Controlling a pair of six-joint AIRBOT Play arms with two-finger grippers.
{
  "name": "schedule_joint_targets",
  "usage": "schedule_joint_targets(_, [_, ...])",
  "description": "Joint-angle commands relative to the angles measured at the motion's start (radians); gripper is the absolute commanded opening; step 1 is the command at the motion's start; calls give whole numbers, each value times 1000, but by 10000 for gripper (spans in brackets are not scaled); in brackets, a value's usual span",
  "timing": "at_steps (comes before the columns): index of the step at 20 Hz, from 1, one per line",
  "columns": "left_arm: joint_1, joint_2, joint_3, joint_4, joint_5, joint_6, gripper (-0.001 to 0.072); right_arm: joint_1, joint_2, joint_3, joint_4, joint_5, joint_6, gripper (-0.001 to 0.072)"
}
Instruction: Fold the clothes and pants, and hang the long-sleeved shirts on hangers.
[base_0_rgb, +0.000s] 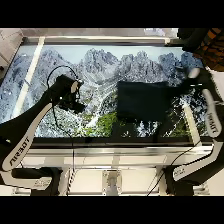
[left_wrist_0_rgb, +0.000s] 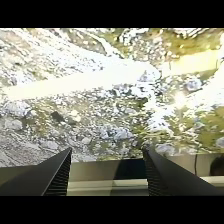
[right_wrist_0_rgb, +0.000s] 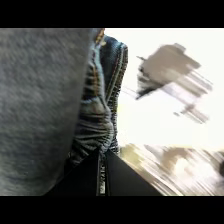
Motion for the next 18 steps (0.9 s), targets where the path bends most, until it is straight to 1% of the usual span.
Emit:
schedule_joint_targets(1, [0,3,-50,-7,47,-26,481,-290,4,7,-52,171,38,10])
schedule_joint_targets(4, [0,2,-75,-19,76,-30,481,-504,11,1,-62,259,74,10])
schedule_joint_targets(6, [0,3,-77,-34,88,-29,481,-621,14,1,-54,305,76,12])
schedule_joint_targets(7, [0,3,-77,-38,100,-30,481,-668,21,-2,-48,309,76,51])
schedule_joint_targets(8, [0,3,-77,-50,116,-32,481,-710,35,-3,-47,300,89,244])
schedule_joint_targets(9, [-1,3,-77,-65,141,-44,481,-743,51,-3,-46,282,105,495])
schedule_joint_targets(10, [-6,3,-77,-80,166,-44,482,-771,73,-3,-37,257,119,646])
schedule_joint_targets(11, [-15,3,-77,-96,195,-44,482,-792,96,-3,-6,233,119,647])
schedule_joint_targets(12, [-26,3,-77,-105,221,-44,481,-806,123,-3,45,203,118,645])
schedule_joint_targets(13, [-40,3,-77,-105,240,-44,481,-805,150,-3,99,173,116,617])
schedule_joint_targets(14, [-53,3,-77,-105,254,-44,482,-796,180,-2,171,147,103,490])
schedule_joint_targets(15, [-67,3,-77,-105,260,-44,482,-779,208,-2,245,130,67,313])
schedule_joint_targets(16, [-80,3,-77,-105,261,-44,481,-751,240,-2,317,112,31,82])
schedule_joint_targets(17, [-90,3,-77,-105,262,-44,482,-712,273,-2,379,113,-8,11])
schedule_joint_targets(18, [-99,3,-77,-105,262,-44,481,-665,303,-2,411,126,-24,12])
